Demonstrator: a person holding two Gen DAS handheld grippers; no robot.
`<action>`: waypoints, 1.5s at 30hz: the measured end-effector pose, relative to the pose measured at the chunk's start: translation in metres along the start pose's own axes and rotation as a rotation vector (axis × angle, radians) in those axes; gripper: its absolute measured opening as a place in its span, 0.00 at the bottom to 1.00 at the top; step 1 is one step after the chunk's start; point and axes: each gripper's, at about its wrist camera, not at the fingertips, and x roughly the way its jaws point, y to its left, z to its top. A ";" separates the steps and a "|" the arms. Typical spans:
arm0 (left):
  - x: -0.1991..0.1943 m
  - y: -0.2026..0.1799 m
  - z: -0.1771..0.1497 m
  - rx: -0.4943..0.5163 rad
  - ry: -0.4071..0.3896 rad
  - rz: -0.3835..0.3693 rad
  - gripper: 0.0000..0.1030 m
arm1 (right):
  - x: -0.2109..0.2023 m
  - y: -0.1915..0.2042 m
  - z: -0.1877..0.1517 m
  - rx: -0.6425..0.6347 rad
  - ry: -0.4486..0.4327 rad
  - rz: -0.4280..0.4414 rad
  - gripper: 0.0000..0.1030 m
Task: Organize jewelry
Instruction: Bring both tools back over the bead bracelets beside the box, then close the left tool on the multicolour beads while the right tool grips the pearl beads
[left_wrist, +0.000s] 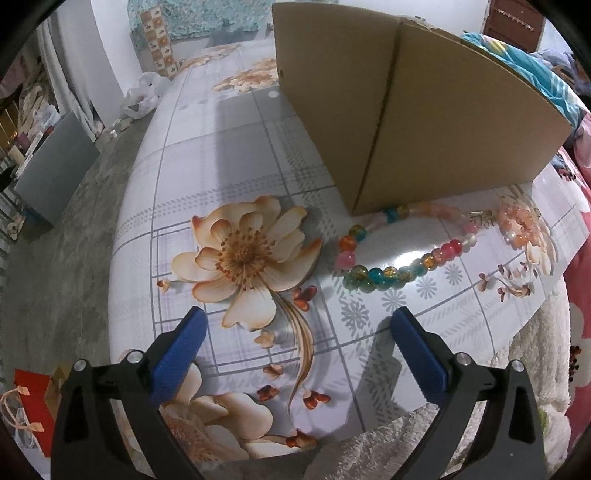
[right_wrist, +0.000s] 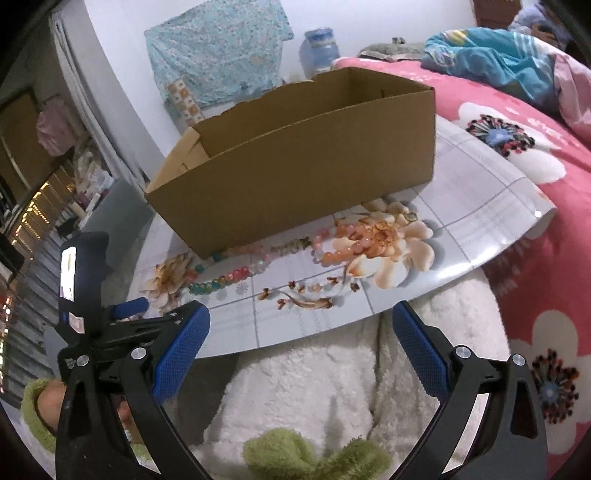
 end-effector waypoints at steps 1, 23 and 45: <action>0.001 0.000 0.001 -0.004 0.007 0.002 0.96 | 0.000 -0.001 0.000 0.006 0.000 0.001 0.92; -0.023 0.005 -0.009 0.054 -0.163 -0.129 0.89 | 0.031 0.006 0.041 -0.008 0.011 0.238 0.61; -0.002 -0.008 0.015 0.209 -0.170 -0.190 0.17 | 0.105 0.023 0.043 -0.006 0.228 0.218 0.14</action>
